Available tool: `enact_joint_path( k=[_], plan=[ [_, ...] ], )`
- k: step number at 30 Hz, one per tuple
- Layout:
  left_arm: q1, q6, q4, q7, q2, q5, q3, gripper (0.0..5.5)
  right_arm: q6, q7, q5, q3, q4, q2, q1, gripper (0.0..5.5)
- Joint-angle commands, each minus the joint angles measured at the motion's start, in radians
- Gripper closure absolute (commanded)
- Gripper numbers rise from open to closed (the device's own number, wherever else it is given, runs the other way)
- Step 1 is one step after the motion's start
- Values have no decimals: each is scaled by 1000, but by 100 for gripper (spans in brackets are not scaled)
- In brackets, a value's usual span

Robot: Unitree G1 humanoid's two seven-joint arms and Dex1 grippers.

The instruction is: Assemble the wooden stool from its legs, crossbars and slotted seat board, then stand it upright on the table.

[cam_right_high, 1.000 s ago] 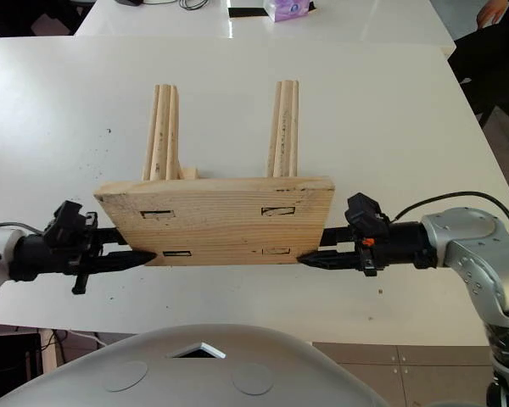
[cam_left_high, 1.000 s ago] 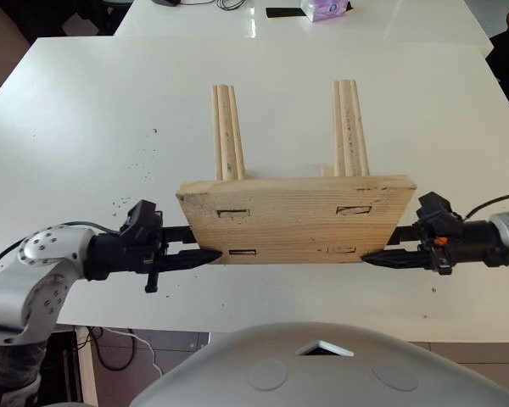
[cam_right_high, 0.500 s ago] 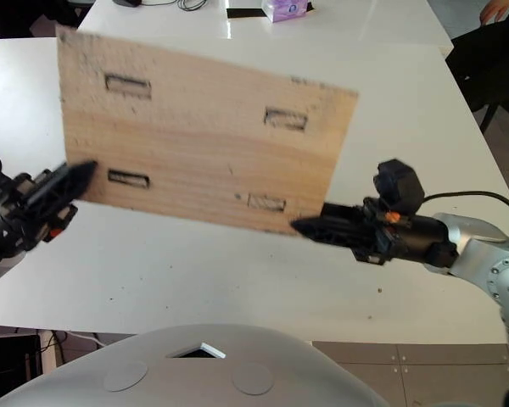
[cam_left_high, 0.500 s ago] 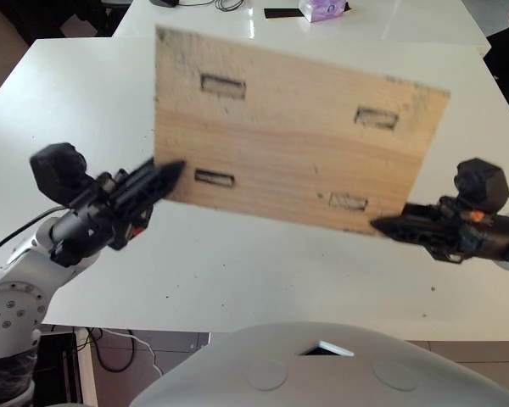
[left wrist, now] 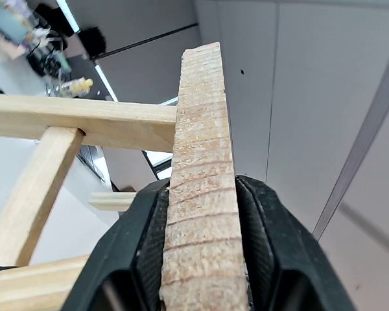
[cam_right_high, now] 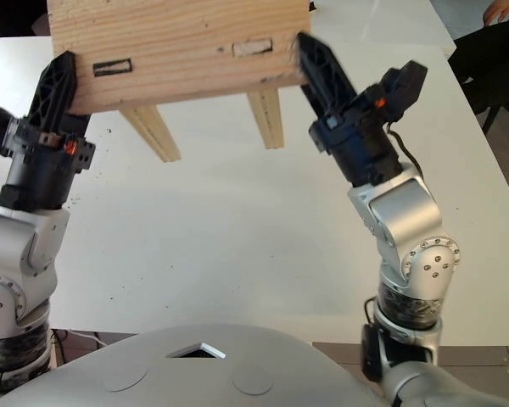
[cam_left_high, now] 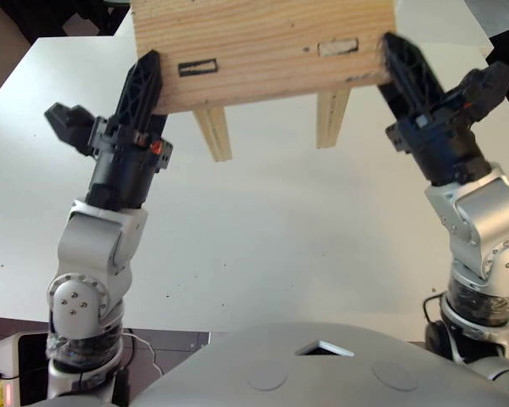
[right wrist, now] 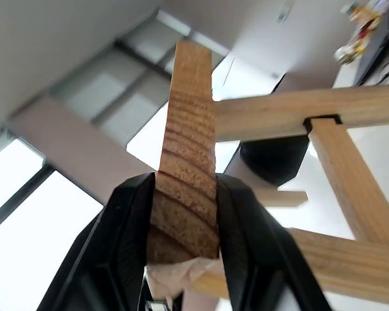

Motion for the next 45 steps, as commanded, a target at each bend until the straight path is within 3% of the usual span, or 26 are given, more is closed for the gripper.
enact_joint_path(
  k=[1,7,15,25,38,42,45],
  plan=[
    [-167,-161,-20,393,-133,54,1,416,-301,-297,46,-103,-132,149,-113,417],
    [-97,-113,81,515,-198,162,29,424,-242,-414,0,-10,-54,164,59,420],
    [7,-7,219,403,-260,336,17,550,-136,-330,-97,51,143,135,205,420],
    [-17,44,313,279,-240,525,145,550,-75,-193,-246,81,253,146,179,420],
    [-58,92,330,210,-299,625,197,550,-86,-14,-260,19,94,139,14,198],
    [-70,119,338,179,-286,675,203,550,11,119,-366,-22,118,-36,-23,145],
    [-92,163,346,122,-205,775,203,550,84,242,-611,-20,167,-229,-32,139]
  ],
)
